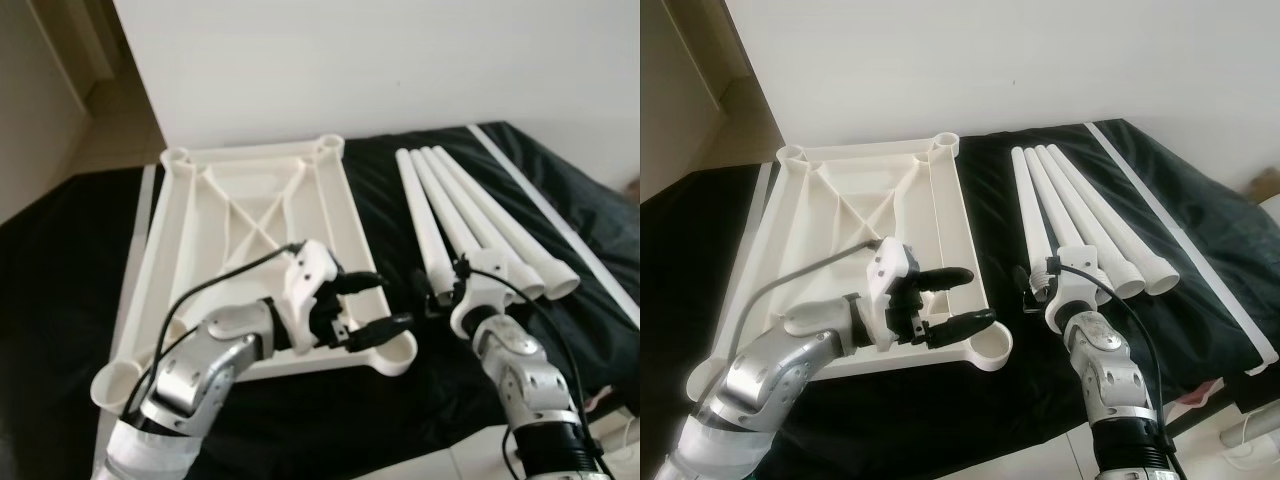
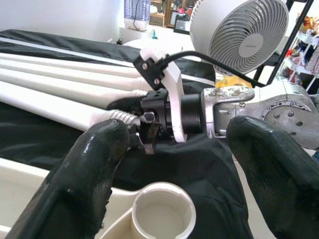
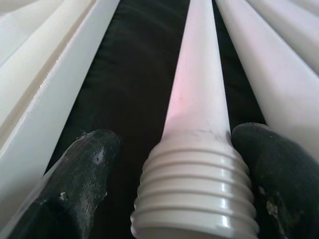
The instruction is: Building children table
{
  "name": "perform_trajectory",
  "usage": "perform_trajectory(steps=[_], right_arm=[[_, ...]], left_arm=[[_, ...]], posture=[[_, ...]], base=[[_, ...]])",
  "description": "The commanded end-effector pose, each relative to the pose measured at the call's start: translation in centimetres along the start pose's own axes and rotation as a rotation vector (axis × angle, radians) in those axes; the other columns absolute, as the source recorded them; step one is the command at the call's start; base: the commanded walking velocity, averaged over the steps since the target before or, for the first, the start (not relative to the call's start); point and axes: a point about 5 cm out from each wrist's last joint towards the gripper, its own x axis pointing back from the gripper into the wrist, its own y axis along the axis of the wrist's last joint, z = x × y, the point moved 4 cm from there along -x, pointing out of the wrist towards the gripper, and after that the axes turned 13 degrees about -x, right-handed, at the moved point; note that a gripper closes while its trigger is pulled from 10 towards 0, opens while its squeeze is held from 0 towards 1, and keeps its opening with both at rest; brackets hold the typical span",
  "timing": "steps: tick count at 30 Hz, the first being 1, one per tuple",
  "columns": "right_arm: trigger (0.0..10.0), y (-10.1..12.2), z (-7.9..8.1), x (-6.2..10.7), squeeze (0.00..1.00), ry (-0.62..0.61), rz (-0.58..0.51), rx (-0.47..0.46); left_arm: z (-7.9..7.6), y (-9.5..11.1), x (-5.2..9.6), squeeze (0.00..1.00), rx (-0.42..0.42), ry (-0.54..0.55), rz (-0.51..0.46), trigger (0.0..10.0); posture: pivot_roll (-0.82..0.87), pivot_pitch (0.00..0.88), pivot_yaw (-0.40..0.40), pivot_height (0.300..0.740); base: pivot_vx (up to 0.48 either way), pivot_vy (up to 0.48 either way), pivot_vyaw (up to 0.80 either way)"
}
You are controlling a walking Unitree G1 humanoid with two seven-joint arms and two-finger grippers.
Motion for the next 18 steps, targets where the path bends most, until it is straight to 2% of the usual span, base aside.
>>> perform_trajectory(steps=[1,6,7,9,10,11,12,13,18], right_arm=[[10.0,-0.6,-0.3,0.2,0.00,-0.021,0.032,-0.023],[10.0,-1.6,0.2,0.4,0.00,-0.022,0.083,-0.019],[10.0,-2.5,0.4,0.7,0.00,-0.034,0.111,-0.022],[10.0,-2.5,0.4,0.7,0.00,-0.034,0.111,-0.022],[1.7,-3.1,0.5,1.0,0.00,-0.049,0.131,-0.033],[1.7,-3.1,0.5,1.0,0.00,-0.049,0.131,-0.033],[0.5,-3.3,0.6,1.2,0.00,-0.056,0.136,-0.043],[0.0,-3.4,0.7,1.5,0.00,-0.060,0.137,-0.052],[0.0,-3.2,1.8,3.0,0.00,-0.037,0.120,-0.043]], left_arm=[[0.4,0.2,-0.1,0.00,0.007,0.040,0.004,10.0],[0.4,0.3,-0.2,0.00,0.022,0.040,-0.002,10.0],[0.4,0.3,-0.3,0.00,0.033,0.044,0.000,10.0],[0.4,0.3,-0.3,0.00,0.033,0.044,0.000,10.0],[0.4,0.3,-0.4,0.00,0.039,0.047,0.005,10.0],[0.4,0.3,-0.4,0.00,0.039,0.047,0.005,10.0],[0.4,0.2,-0.4,0.00,0.042,0.049,0.007,10.0],[0.4,0.2,-0.3,0.00,0.043,0.050,0.008,10.0],[0.5,0.3,-0.2,0.00,0.050,0.053,0.010,10.0]], posture=[[-0.06,0.000,0.008,0.740],[-0.07,0.000,0.007,0.740],[-0.07,0.000,0.004,0.740],[-0.07,0.000,0.004,0.740],[-0.07,0.000,0.003,0.740],[-0.07,0.000,0.003,0.740],[-0.07,0.000,0.002,0.740],[-0.07,0.001,0.002,0.740],[-0.08,0.006,0.004,0.740]], base=[[0.000,0.000,0.00],[0.000,0.000,0.00],[0.000,0.000,0.00],[0.000,0.000,0.00],[0.000,0.000,0.00],[0.000,0.000,0.00],[0.000,0.000,0.00],[0.000,0.000,0.00],[0.000,0.000,0.00]])
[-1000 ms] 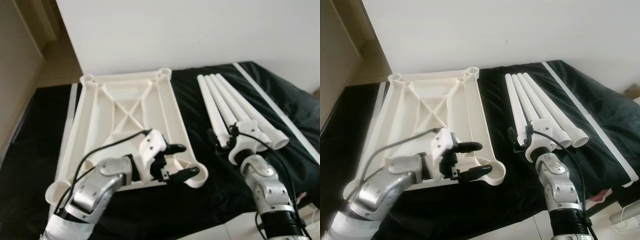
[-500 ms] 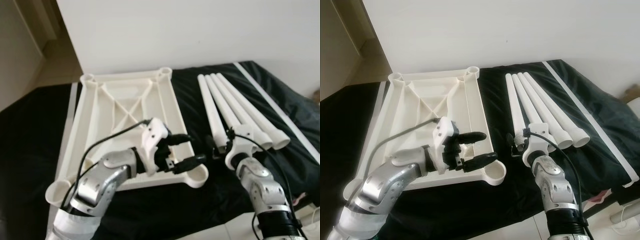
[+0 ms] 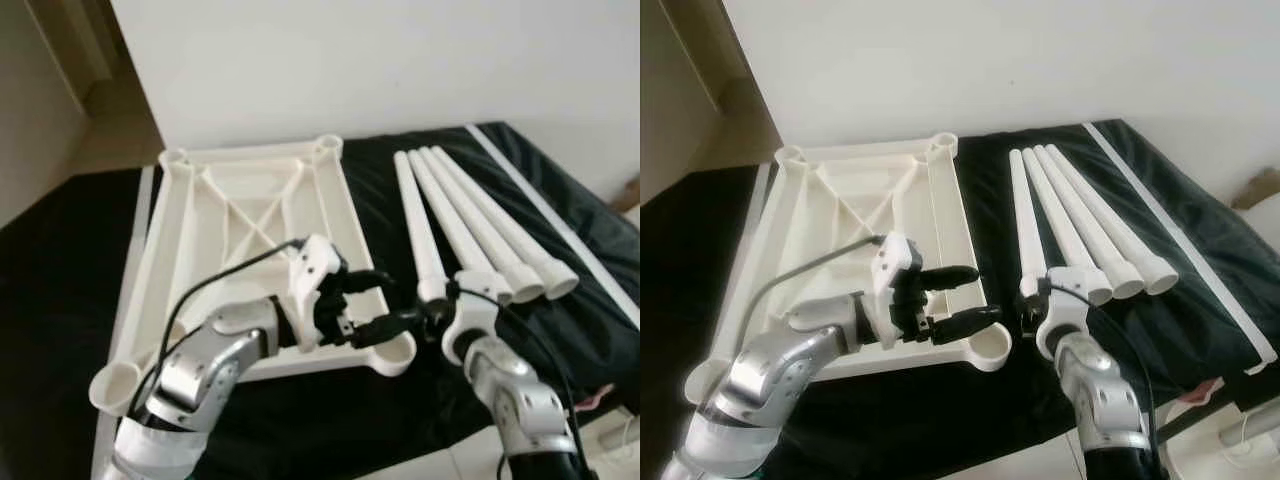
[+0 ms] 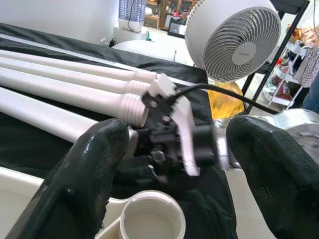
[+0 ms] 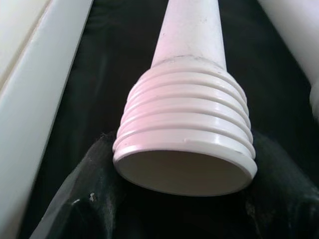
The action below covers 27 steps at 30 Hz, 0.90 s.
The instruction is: Building children table
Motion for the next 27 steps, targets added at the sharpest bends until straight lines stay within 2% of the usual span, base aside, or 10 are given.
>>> perform_trajectory(steps=[1,2,3,12,13,16,18,21,22,27], right_arm=[[8.0,-0.2,0.4,0.5,0.00,-0.002,0.010,0.011],[8.0,-0.2,0.4,0.5,0.00,-0.002,0.010,0.011],[10.0,-0.1,0.6,1.0,0.00,0.000,-0.004,0.025],[10.0,-0.6,0.6,4.7,0.00,-0.043,-0.020,0.022],[10.0,-1.0,0.5,5.3,0.97,-0.050,-0.003,0.000],[10.0,-1.2,0.5,6.1,1.00,-0.054,0.007,-0.032],[10.0,-0.5,0.8,6.4,0.87,-0.039,-0.030,-0.038],[10.0,-0.1,1.0,6.5,0.87,-0.030,-0.049,-0.039],[10.0,0.2,1.2,6.6,0.00,-0.021,-0.064,-0.042],[10.0,3.6,1.9,5.5,0.00,0.030,-0.190,-0.036]], left_arm=[[0.6,0.2,0.2,0.00,-0.007,0.065,0.017,10.0],[0.6,0.2,0.2,0.00,-0.007,0.065,0.017,10.0],[0.6,0.2,0.2,0.00,-0.005,0.065,0.018,10.0],[0.6,0.2,0.4,0.00,0.001,0.060,0.026,10.0],[0.6,0.2,0.4,0.00,0.002,0.059,0.029,10.0],[0.7,0.2,0.4,0.00,0.001,0.056,0.032,10.0],[0.7,0.2,0.4,0.00,0.001,0.053,0.034,10.0],[0.7,0.2,0.4,0.00,0.001,0.053,0.036,10.0],[0.7,0.2,0.4,0.00,0.001,0.052,0.037,10.0],[0.3,-0.1,0.3,0.00,0.004,0.022,0.053,10.0]], posture=[[-0.08,0.007,0.005,0.740],[-0.08,0.007,0.005,0.740],[-0.08,0.009,0.005,0.740],[-0.09,0.024,0.016,0.740],[-0.09,0.024,0.016,0.740],[-0.09,0.025,0.020,0.740],[-0.10,0.023,0.024,0.740],[-0.10,0.023,0.024,0.740],[-0.10,0.022,0.029,0.740],[-0.09,0.017,0.028,0.740]], base=[[0.000,0.000,0.00],[0.000,0.000,0.00],[0.000,0.000,0.00],[0.000,0.000,0.00],[0.000,0.000,0.00],[0.000,0.000,0.00],[0.000,0.000,0.00],[0.000,0.000,0.00],[0.000,0.000,0.00],[0.000,0.000,0.00]])
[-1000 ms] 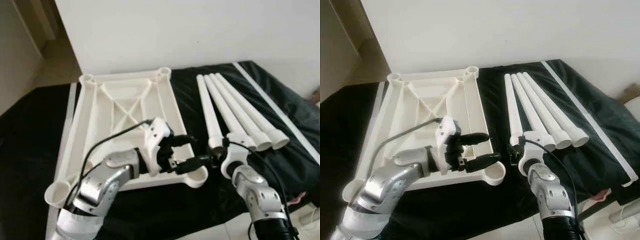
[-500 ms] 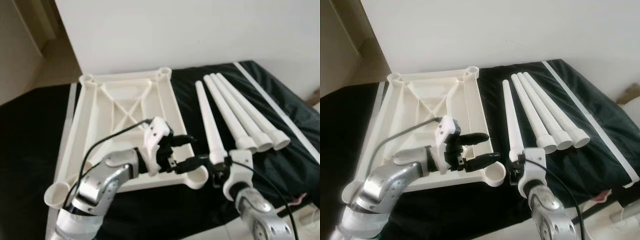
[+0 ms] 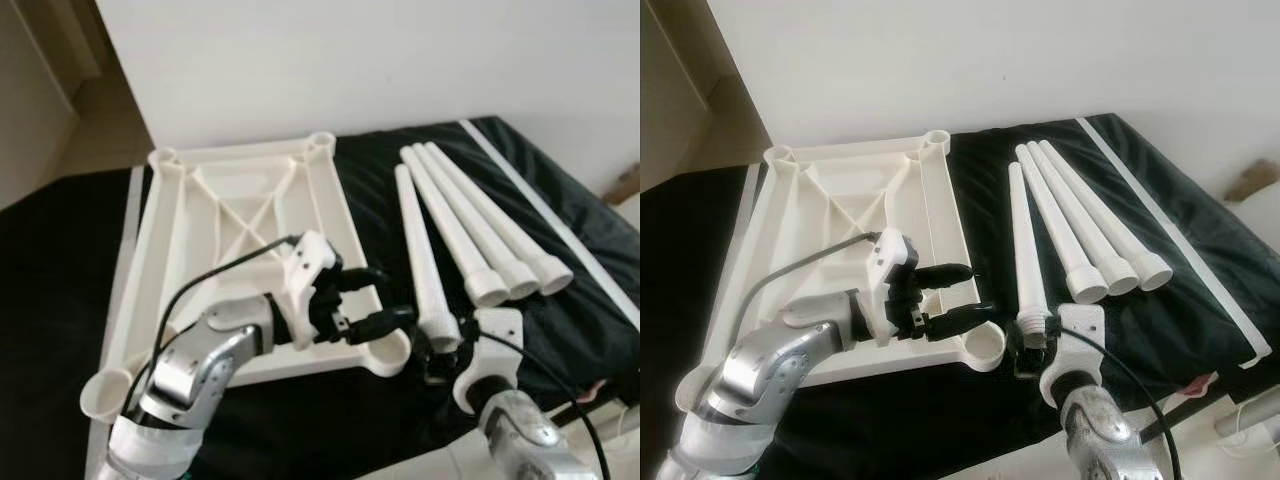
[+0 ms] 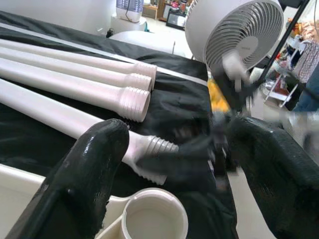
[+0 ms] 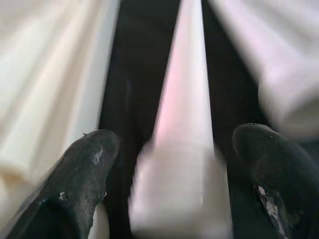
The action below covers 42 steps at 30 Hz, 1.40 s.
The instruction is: Building children table
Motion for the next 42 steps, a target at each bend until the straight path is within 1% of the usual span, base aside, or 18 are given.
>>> perform_trajectory(steps=[1,6,8,11,15,17,18,19,21,22,24,26,29,35,37,38,40,42], right_arm=[[10.0,1.3,0.1,-0.4,0.00,0.013,-0.047,-0.005],[10.0,1.9,0.2,-0.7,0.00,0.013,-0.065,-0.011],[10.0,2.2,0.2,-1.0,0.00,0.014,-0.072,-0.004],[10.0,2.7,0.3,-1.8,0.00,0.023,-0.068,-0.029],[10.0,2.7,0.3,-2.0,0.00,0.020,-0.063,-0.035],[10.0,2.8,-0.1,-3.3,0.00,-0.016,-0.032,-0.081],[10.0,2.8,-0.1,-3.3,0.00,-0.016,-0.032,-0.081],[10.0,2.7,-0.3,-3.8,0.00,-0.026,-0.012,-0.098],[10.0,2.4,-0.3,-4.8,0.00,-0.024,0.027,-0.085],[10.0,2.4,-0.3,-4.8,0.00,-0.024,0.027,-0.085],[10.0,2.2,-0.7,-5.9,0.00,-0.060,0.051,-0.059],[10.0,2.2,-0.7,-5.9,0.00,-0.060,0.051,-0.059],[10.0,2.7,-1.0,-7.4,0.00,-0.104,0.077,-0.068],[10.0,2.7,-1.2,-8.1,0.00,-0.131,0.110,-0.085],[10.0,2.8,-1.6,-9.3,0.00,-0.183,0.145,-0.105],[10.0,2.8,-1.6,-9.3,0.00,-0.183,0.145,-0.105],[10.0,2.7,-1.3,-10.3,0.00,-0.195,0.179,-0.119],[10.0,2.7,-1.3,-10.3,0.00,-0.195,0.179,-0.119]], left_arm=[[-0.1,-0.2,0.0,0.00,-0.010,0.013,0.029,10.0],[-0.2,-0.6,0.1,0.00,-0.012,0.011,0.041,10.0],[-0.1,-1.0,0.2,0.00,-0.028,0.020,0.062,10.0],[0.7,-2.6,0.6,0.00,-0.068,0.084,0.130,10.0],[0.8,-2.8,0.6,0.00,-0.078,0.095,0.140,10.0],[0.9,-3.0,0.6,0.00,-0.091,0.104,0.151,10.0],[0.9,-3.0,0.6,0.00,-0.091,0.104,0.151,10.0],[0.9,-3.0,0.6,0.00,-0.095,0.106,0.152,10.0],[0.9,-3.1,0.4,0.00,-0.104,0.109,0.162,10.0],[0.9,-3.1,0.4,0.00,-0.104,0.109,0.162,10.0],[0.7,-3.0,0.3,0.00,-0.099,0.103,0.160,10.0],[0.7,-3.0,0.3,0.00,-0.099,0.103,0.160,10.0],[0.4,-3.0,0.2,0.00,-0.099,0.100,0.155,10.0],[0.3,-3.0,0.2,0.00,-0.097,0.102,0.152,10.0],[0.2,-3.1,0.2,0.00,-0.094,0.102,0.150,10.0],[0.2,-3.1,0.2,0.00,-0.094,0.102,0.150,10.0],[0.1,-3.1,0.1,0.00,-0.090,0.101,0.149,10.0],[0.1,-3.1,0.1,0.00,-0.090,0.101,0.149,10.0]], posture=[[-0.09,0.015,0.026,0.740],[-0.08,0.014,0.021,0.740],[-0.08,0.009,0.016,0.740],[-0.06,0.000,0.000,0.740],[-0.06,0.000,0.000,0.740],[-0.06,0.000,-0.006,0.740],[-0.06,0.000,-0.006,0.740],[-0.06,0.000,-0.006,0.740],[-0.06,0.000,-0.009,0.740],[-0.06,0.000,-0.009,0.740],[-0.06,0.000,-0.011,0.740],[-0.06,0.000,-0.011,0.740],[-0.05,0.000,-0.019,0.740],[-0.05,0.000,-0.020,0.740],[-0.05,0.000,-0.021,0.740],[-0.05,0.000,-0.021,0.740],[-0.05,0.000,-0.020,0.740],[-0.05,0.000,-0.020,0.740]], base=[[0.000,0.000,0.00],[0.000,0.000,0.00],[0.000,0.000,0.00],[0.000,0.000,0.00],[0.000,0.000,0.00],[0.000,0.000,0.00],[0.000,0.000,0.00],[0.000,0.000,0.00],[0.000,0.000,0.00],[0.000,0.000,0.00],[0.000,0.000,0.00],[0.000,0.000,0.00],[0.000,0.000,0.00],[0.000,0.000,0.00],[0.000,0.000,0.00],[0.000,0.000,0.00],[0.000,0.000,0.00],[0.000,0.000,0.00]])
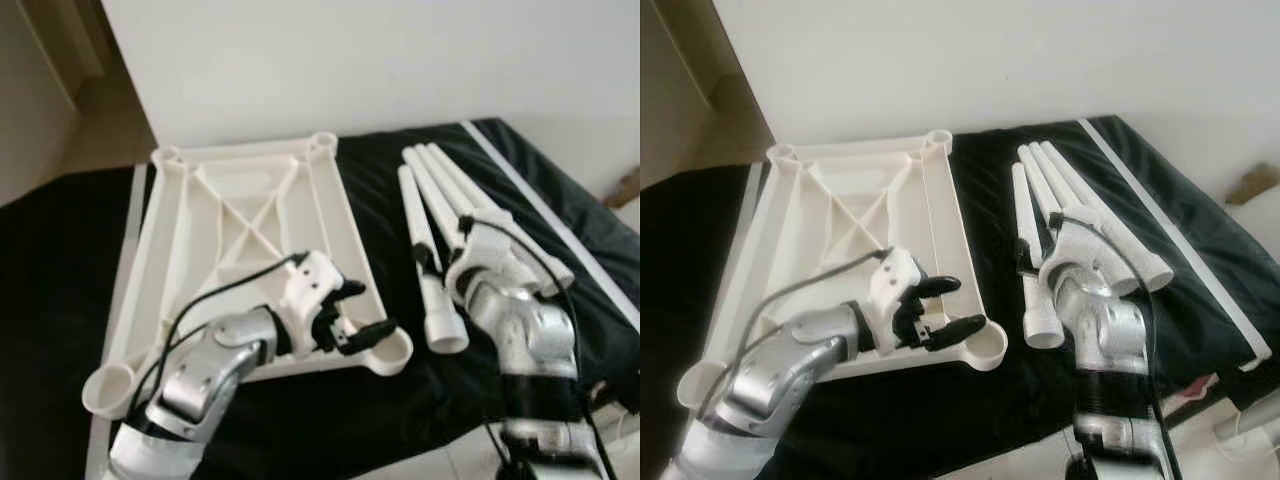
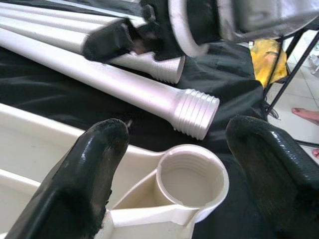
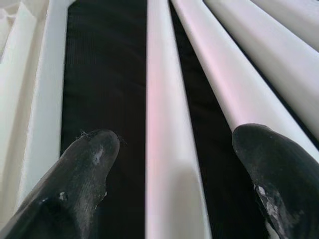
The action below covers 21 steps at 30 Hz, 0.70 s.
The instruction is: Building children table
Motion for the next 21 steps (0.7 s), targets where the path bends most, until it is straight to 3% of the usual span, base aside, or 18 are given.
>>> perform_trajectory(steps=[1,6,21], right_arm=[[10.0,-0.9,0.0,-0.3,0.00,-0.009,0.045,-0.006],[10.0,-1.2,0.3,-1.3,0.00,-0.010,0.090,0.037],[10.0,-3.6,0.6,-1.4,0.00,-0.023,0.202,0.117]], left_arm=[[-0.2,0.0,0.0,0.00,-0.005,0.001,0.004,10.0],[-0.3,0.1,-0.1,0.00,-0.002,0.004,0.002,10.0],[-0.2,0.1,0.2,0.00,-0.003,0.013,0.005,10.0]], posture=[[-0.05,0.000,-0.020,0.740],[-0.04,0.000,-0.027,0.740],[-0.04,0.000,-0.030,0.740]], base=[[0.000,0.000,0.00],[0.000,0.000,0.00],[0.000,0.000,0.00]])
